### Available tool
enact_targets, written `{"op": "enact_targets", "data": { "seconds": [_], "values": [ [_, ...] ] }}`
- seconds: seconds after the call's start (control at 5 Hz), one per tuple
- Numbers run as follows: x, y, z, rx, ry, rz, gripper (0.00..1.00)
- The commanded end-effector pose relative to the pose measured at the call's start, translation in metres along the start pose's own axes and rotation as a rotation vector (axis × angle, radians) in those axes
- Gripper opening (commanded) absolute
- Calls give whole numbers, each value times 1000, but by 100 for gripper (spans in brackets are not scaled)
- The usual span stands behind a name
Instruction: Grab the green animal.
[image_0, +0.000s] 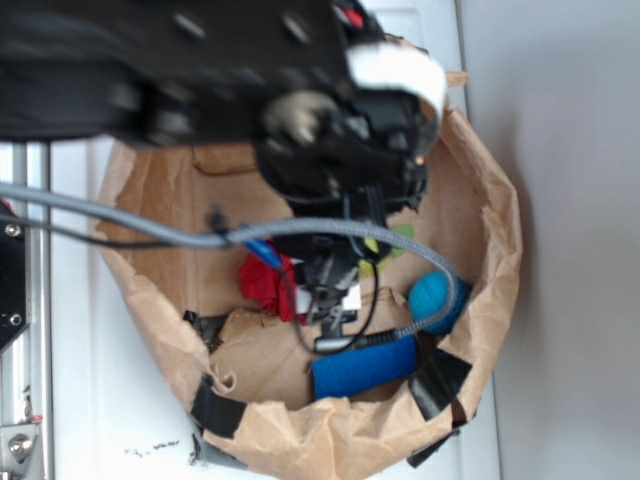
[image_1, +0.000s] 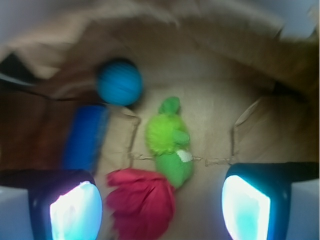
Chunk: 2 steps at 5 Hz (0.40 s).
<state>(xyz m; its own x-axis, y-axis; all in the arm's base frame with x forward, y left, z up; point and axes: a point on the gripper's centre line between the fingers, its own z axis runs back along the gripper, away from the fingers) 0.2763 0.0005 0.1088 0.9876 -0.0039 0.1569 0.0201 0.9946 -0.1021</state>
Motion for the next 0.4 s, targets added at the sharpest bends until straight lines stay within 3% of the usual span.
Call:
{"op": "enact_targets", "data": {
  "seconds": [0.0, 0.2],
  "values": [
    [13, 5, -37, 69, -79, -15, 100],
    [19, 8, -57, 116, -80, 8, 100]
  ]
}}
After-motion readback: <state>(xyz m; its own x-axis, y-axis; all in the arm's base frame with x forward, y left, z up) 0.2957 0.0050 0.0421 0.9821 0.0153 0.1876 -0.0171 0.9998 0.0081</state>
